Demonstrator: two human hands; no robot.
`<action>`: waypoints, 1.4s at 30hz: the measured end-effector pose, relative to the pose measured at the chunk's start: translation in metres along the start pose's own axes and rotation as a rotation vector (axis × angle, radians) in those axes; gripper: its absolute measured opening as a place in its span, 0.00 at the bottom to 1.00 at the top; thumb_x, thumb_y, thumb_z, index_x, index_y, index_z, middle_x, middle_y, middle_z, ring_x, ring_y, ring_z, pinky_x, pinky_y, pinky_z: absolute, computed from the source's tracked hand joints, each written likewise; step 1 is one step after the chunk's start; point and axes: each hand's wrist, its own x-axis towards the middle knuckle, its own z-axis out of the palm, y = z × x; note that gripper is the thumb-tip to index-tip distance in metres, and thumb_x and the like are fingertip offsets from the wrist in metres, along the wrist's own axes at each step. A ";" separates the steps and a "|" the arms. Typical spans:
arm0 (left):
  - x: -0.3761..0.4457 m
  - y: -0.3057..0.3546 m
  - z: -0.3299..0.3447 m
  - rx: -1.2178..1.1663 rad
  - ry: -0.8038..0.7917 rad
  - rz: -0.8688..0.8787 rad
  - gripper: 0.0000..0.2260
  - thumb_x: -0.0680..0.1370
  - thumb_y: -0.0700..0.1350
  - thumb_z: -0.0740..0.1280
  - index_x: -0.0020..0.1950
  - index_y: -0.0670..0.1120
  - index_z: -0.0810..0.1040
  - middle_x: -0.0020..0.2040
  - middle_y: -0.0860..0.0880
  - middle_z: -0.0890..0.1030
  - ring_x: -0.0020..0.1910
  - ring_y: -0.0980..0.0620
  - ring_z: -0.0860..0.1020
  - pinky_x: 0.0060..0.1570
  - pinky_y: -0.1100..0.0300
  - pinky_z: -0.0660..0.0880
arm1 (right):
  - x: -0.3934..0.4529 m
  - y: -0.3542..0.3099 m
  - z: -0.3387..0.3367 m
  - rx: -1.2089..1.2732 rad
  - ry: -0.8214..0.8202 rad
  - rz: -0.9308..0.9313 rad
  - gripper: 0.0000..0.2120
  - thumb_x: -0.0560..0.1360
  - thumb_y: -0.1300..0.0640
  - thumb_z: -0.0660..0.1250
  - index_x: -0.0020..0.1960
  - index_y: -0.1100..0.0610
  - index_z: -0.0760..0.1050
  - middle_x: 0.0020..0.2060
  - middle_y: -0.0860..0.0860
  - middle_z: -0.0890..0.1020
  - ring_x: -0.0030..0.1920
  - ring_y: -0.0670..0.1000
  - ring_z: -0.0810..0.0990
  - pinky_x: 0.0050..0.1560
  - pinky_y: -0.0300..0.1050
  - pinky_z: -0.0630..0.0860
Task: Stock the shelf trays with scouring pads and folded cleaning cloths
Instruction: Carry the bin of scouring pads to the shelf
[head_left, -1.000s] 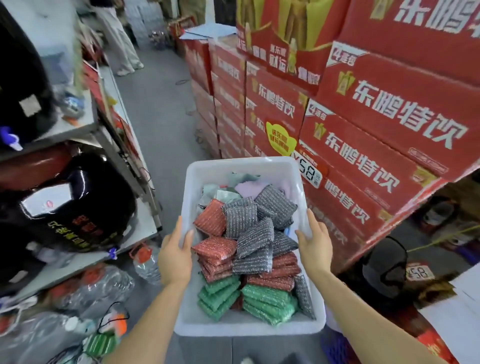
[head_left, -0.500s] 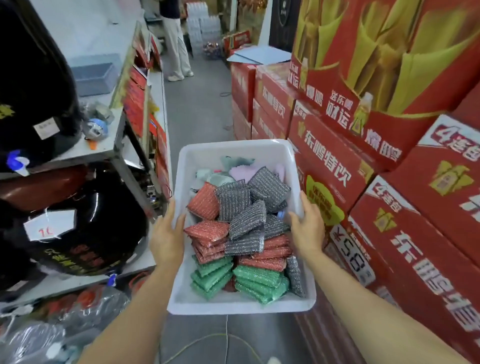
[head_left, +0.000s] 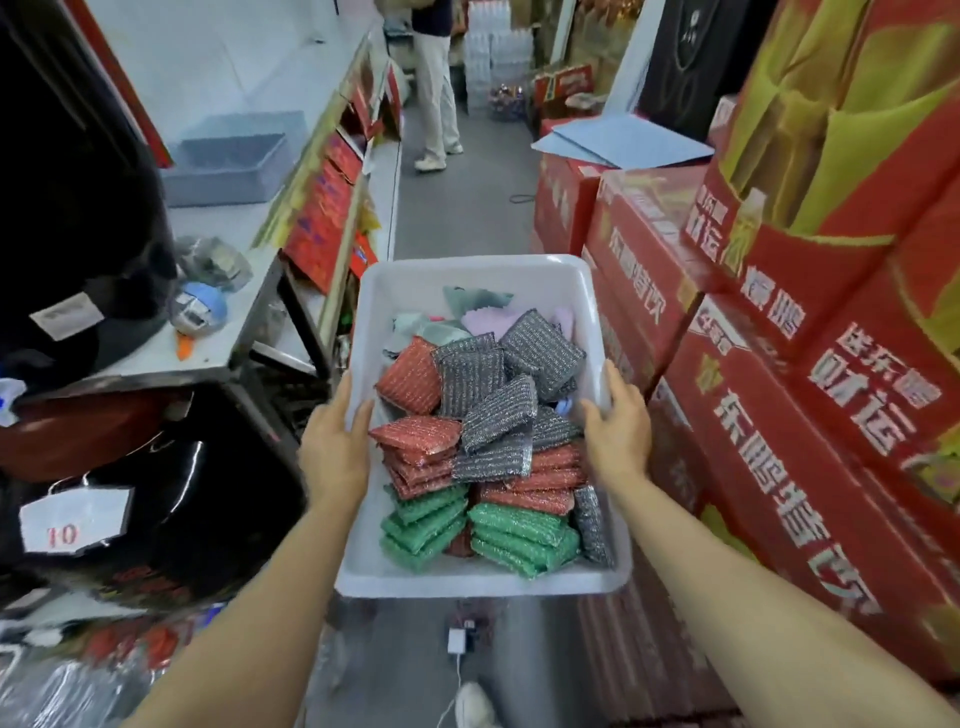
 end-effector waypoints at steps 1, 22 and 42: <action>0.017 0.004 0.006 0.006 0.003 0.001 0.21 0.80 0.55 0.63 0.74 0.58 0.68 0.48 0.43 0.76 0.50 0.43 0.76 0.48 0.54 0.70 | 0.018 -0.007 0.007 -0.011 -0.009 -0.005 0.27 0.77 0.57 0.66 0.74 0.50 0.64 0.55 0.53 0.76 0.51 0.52 0.77 0.49 0.43 0.70; 0.342 0.069 0.167 0.068 0.077 -0.025 0.22 0.81 0.56 0.62 0.74 0.57 0.67 0.56 0.41 0.80 0.54 0.40 0.77 0.51 0.49 0.73 | 0.361 -0.088 0.184 -0.084 -0.060 -0.046 0.25 0.78 0.54 0.62 0.74 0.44 0.62 0.58 0.54 0.74 0.54 0.60 0.77 0.53 0.52 0.73; 0.690 0.094 0.260 0.056 0.082 -0.021 0.21 0.81 0.57 0.59 0.75 0.59 0.66 0.59 0.40 0.78 0.57 0.41 0.76 0.55 0.50 0.73 | 0.639 -0.217 0.394 -0.010 -0.063 -0.060 0.23 0.79 0.61 0.61 0.73 0.50 0.65 0.59 0.57 0.74 0.54 0.57 0.74 0.51 0.47 0.69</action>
